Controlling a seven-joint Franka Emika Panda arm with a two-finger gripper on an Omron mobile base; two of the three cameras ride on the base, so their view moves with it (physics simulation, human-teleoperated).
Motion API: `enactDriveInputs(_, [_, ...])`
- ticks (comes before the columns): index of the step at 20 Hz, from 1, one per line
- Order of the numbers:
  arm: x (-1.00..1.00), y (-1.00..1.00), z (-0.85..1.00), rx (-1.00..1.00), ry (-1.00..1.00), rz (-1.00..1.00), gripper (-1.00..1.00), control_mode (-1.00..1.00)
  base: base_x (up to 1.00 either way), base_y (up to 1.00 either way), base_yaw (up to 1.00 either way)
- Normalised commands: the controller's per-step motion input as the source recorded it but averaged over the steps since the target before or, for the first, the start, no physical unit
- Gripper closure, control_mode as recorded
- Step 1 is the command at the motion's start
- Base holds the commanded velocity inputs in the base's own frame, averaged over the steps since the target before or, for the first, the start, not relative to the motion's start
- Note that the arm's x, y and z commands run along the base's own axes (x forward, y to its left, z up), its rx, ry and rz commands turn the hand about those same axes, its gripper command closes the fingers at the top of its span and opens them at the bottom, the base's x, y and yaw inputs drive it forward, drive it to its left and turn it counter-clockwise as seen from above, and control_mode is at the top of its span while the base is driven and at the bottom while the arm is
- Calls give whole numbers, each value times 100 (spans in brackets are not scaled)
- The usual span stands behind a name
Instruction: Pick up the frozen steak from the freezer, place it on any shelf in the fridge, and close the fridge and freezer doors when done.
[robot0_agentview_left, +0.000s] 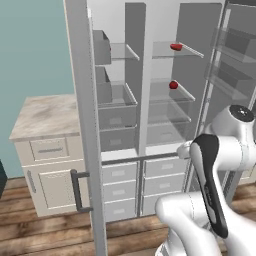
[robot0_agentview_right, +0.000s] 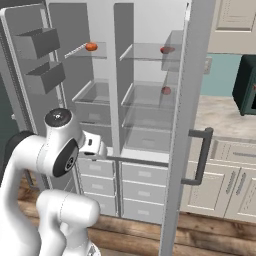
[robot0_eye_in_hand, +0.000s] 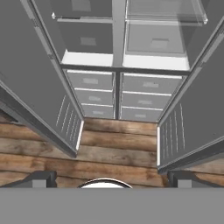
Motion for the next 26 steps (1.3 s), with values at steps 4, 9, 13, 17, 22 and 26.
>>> enactDriveInputs(4, [-11,0,0,0,0,0,-100,-100,0,0,0])
enactDriveInputs(9, [-35,19,4,0,-3,0,-100,-100,0,0,0])
enactDriveInputs(13, [-74,90,22,-11,-34,1,-100,-100,0,0,0])
enactDriveInputs(17, [-54,100,22,-14,-48,0,-100,-100,0,0,0])
enactDriveInputs(22, [-44,100,11,-13,-52,-6,-100,-100,0,0,0])
enactDriveInputs(26, [-16,100,0,-3,-41,-16,-100,-100,0,0,0])
